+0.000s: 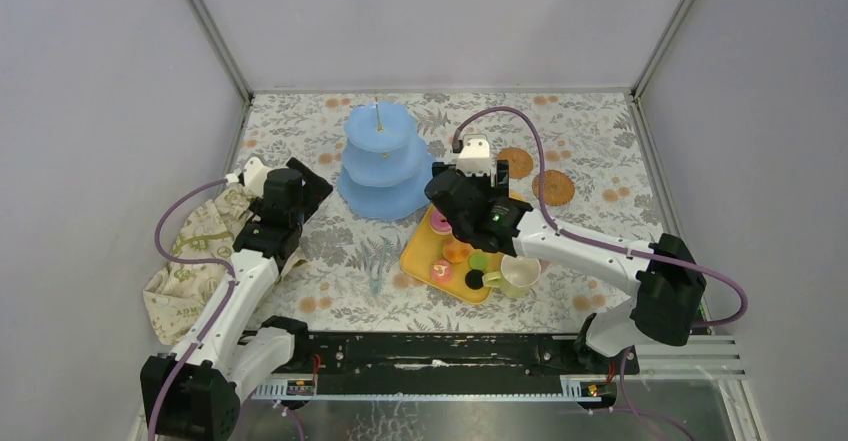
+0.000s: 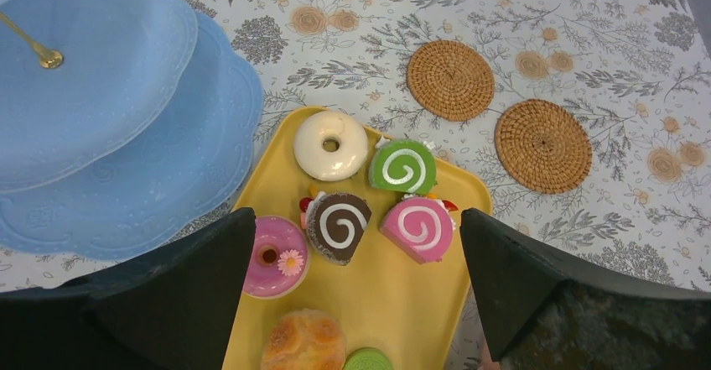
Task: Serve the afternoon tea
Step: Pick up the cup at the center of the board, then place the cup on the coaster.
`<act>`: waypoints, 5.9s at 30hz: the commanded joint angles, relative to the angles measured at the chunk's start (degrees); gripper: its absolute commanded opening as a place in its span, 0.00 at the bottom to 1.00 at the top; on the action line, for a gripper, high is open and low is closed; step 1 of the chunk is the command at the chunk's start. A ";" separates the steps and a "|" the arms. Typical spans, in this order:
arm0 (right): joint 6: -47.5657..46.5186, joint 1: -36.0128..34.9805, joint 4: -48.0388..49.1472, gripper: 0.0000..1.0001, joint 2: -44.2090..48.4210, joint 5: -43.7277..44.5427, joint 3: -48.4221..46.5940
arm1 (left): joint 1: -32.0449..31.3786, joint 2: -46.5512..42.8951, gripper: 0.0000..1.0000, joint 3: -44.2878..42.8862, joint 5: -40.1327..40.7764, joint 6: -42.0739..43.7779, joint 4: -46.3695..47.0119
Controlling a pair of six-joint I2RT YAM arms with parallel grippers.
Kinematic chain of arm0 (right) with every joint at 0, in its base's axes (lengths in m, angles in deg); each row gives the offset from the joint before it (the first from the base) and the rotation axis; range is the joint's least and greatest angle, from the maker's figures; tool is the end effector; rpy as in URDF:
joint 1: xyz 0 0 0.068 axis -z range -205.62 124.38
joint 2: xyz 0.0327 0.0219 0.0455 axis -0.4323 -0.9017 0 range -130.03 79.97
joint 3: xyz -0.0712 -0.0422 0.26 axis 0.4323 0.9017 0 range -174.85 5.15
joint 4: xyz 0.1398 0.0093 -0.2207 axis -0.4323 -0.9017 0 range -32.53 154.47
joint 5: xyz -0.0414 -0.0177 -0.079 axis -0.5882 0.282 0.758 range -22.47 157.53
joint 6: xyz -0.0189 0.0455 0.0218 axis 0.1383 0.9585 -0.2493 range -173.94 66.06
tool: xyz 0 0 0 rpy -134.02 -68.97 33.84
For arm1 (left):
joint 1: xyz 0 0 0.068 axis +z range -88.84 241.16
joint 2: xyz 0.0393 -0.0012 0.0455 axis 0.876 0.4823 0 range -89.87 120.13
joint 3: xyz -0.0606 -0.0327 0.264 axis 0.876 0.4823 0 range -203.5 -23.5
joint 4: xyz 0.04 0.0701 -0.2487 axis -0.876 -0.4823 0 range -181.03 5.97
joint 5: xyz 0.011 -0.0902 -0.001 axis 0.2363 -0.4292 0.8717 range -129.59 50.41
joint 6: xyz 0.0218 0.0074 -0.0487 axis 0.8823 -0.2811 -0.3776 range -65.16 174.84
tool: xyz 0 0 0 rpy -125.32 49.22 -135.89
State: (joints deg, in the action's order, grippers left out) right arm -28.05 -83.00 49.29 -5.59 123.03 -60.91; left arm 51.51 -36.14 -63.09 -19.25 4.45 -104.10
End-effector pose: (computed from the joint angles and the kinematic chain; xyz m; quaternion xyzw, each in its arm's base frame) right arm 0.2015 0.2605 0.2980 -0.0046 0.8131 -0.0352 0.5811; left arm 0.2040 -0.0222 0.2643 -0.3802 0.7868 -0.0953 0.4768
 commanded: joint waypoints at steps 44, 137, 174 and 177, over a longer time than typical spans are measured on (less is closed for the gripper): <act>67.82 4.66 -58.35 0.79 8.32 -3.00 -4.53 | 0.22 -1.23 1.00 0.41 -5.15 0.44 3.38; 45.99 24.95 -44.93 0.00 -3.38 -7.65 -8.60 | 0.22 0.41 1.00 -0.65 -5.31 1.17 3.02; 13.70 35.17 -36.37 0.00 -39.58 -20.43 -56.61 | 0.33 1.71 1.00 -0.66 -4.78 1.35 3.37; 13.49 35.44 -36.58 0.00 -41.50 -21.61 -59.00 | 0.33 2.03 1.00 -0.78 -4.90 1.43 3.35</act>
State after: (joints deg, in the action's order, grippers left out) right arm -12.51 -47.97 13.40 -46.05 101.64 -114.09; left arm 51.51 -34.52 -62.72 -24.28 5.08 -103.25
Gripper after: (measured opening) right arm 0.192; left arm 0.998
